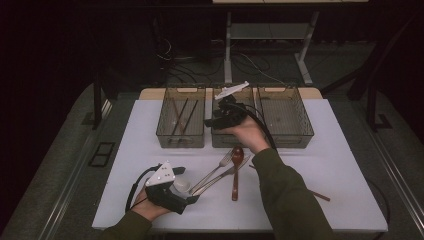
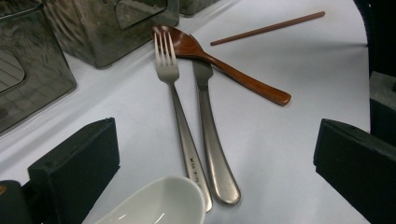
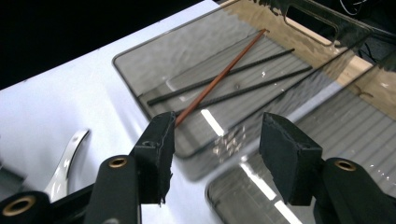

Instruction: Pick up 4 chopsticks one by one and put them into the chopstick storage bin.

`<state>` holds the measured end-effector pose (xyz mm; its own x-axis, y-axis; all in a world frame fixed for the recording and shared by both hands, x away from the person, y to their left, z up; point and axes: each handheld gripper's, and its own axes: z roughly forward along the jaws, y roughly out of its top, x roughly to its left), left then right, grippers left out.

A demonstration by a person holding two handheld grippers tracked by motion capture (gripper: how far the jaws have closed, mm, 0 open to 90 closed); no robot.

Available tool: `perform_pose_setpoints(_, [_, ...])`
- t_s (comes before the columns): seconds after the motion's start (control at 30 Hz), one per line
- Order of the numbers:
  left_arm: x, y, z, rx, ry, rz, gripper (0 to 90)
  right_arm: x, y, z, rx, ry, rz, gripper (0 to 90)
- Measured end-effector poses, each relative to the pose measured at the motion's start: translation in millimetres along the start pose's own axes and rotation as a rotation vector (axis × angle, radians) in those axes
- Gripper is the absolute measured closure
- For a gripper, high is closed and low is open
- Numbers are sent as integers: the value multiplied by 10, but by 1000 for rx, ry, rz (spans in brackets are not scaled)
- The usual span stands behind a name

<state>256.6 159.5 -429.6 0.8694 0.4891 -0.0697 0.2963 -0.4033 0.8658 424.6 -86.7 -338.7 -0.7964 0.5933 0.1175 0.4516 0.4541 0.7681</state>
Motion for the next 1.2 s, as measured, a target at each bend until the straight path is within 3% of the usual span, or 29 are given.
perform_pose_setpoints(0.83, [24,-22,5,5,13,-19,0,-85,-919,-847,-57,9,-31,348])
perform_pose_setpoints(0.9, [25,-22,6,6,14,-18,0,-89,-990,-898,-50,29,-32,374])
perform_pose_setpoints(1.2, [24,-22,6,6,15,-22,0,-109,-1287,-1117,-39,30,-44,324])
